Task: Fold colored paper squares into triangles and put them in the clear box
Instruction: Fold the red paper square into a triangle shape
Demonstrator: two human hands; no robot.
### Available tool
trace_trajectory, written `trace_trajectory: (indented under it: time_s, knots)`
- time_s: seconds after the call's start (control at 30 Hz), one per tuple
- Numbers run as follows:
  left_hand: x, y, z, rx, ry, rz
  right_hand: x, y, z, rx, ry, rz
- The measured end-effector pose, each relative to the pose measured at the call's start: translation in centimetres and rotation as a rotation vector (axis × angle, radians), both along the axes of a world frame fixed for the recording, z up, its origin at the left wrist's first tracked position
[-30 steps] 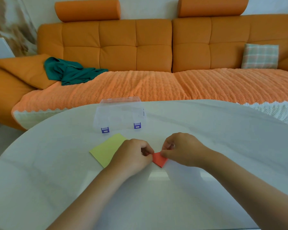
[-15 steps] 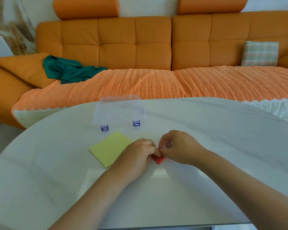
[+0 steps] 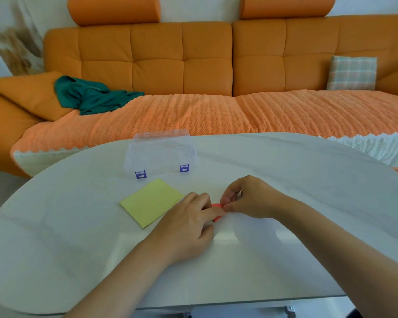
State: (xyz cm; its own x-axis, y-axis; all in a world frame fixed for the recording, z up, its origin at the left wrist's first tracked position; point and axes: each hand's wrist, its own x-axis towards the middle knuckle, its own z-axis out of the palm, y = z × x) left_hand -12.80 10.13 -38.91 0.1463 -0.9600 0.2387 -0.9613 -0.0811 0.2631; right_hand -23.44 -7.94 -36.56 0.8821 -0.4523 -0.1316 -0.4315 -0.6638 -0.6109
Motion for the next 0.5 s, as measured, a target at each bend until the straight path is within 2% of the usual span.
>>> trace_trajectory:
  time_s: [0.33, 0.5]
  knots:
    - [-0.3, -0.2, -0.1, 0.045, -0.035, 0.037, 0.7, -0.6, 0.1, 0.012, 0.059, -0.060]
    - [-0.3, -0.3, -0.2, 0.042, -0.049, 0.056, 0.4, -1.5, 0.3, 0.014, 0.029, -0.123]
